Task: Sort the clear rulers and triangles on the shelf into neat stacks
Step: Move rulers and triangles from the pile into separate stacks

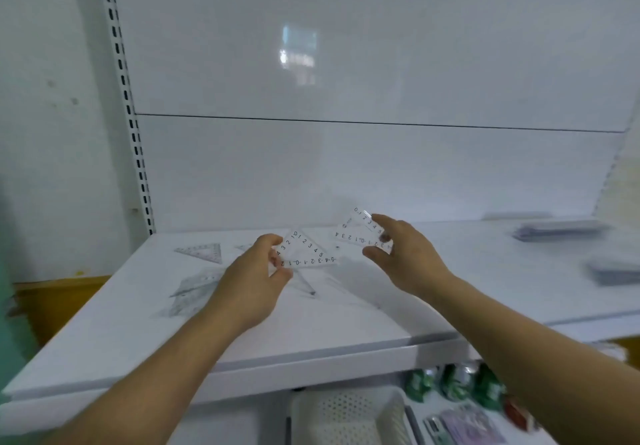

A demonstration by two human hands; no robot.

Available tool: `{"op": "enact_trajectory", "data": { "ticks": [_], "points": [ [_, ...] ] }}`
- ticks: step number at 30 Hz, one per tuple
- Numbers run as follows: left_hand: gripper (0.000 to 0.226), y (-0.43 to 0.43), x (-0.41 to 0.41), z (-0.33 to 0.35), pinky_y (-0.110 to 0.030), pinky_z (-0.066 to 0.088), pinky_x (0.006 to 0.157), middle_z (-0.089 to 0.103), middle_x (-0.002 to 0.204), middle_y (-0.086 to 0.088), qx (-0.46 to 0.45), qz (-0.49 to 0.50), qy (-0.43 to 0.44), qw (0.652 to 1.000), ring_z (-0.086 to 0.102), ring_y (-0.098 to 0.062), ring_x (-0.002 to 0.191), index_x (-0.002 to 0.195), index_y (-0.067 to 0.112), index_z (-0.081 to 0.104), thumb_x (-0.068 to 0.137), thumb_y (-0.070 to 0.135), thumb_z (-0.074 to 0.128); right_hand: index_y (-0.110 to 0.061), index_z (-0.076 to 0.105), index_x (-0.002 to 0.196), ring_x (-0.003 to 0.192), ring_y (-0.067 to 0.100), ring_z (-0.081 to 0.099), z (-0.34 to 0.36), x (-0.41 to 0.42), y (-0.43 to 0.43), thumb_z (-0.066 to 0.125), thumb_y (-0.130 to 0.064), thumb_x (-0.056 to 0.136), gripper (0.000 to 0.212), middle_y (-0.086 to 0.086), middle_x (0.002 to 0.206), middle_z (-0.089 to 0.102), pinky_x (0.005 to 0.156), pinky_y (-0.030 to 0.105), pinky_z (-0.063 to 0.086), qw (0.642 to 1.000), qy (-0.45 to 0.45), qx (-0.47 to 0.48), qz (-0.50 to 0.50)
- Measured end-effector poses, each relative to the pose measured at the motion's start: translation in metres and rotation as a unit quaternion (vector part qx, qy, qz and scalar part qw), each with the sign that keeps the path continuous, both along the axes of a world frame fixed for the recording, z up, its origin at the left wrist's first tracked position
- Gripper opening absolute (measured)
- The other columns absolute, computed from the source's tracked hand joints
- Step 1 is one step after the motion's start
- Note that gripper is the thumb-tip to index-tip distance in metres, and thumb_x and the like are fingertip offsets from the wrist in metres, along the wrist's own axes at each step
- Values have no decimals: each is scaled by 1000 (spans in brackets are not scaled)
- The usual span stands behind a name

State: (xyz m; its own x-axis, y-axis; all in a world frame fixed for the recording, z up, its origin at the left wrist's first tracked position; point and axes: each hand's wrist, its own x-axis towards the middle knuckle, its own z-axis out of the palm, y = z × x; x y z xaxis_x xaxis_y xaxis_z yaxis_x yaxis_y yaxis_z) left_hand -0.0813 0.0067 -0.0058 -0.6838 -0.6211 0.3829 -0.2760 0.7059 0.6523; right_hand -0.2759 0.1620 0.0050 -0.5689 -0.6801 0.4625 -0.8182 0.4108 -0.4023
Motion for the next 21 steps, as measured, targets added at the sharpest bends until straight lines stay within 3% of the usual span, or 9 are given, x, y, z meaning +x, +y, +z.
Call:
{"op": "enact_trajectory", "data": {
  "ticks": [3, 7, 13, 21],
  "points": [
    [46, 35, -25, 0, -25, 37, 77, 55, 102, 14, -11, -29, 22, 999, 49, -9, 81, 133, 30, 43, 90, 29, 59, -36, 23, 147, 91, 11, 48, -1, -16, 49, 49, -47, 93, 61, -7, 108, 49, 82, 25, 38, 999, 3, 2, -44],
    [48, 96, -66, -2, -26, 39, 78, 56, 97, 14, -18, -75, 46, 996, 50, -9, 82, 133, 32, 46, 88, 31, 62, -22, 32, 144, 92, 12, 49, -1, -41, 126, 51, -40, 94, 56, -6, 108, 51, 80, 26, 38, 996, -12, -4, -93],
    [52, 217, -154, -13, -22, 36, 76, 54, 91, 12, -18, -165, 37, 985, 49, -4, 79, 136, 29, 45, 87, 29, 62, -25, 32, 145, 111, 16, 54, 0, -87, 281, 47, -44, 95, 55, 1, 131, 54, 90, 28, 41, 984, 1, 46, -170],
    [53, 384, -266, -14, -22, 38, 65, 55, 89, 7, -22, -247, 17, 969, 52, -7, 77, 139, 27, 42, 89, 29, 58, -24, 31, 146, 110, 19, 57, -4, -159, 463, 44, -46, 96, 57, 4, 128, 58, 90, 33, 47, 959, -21, 93, -267]
  ]
}}
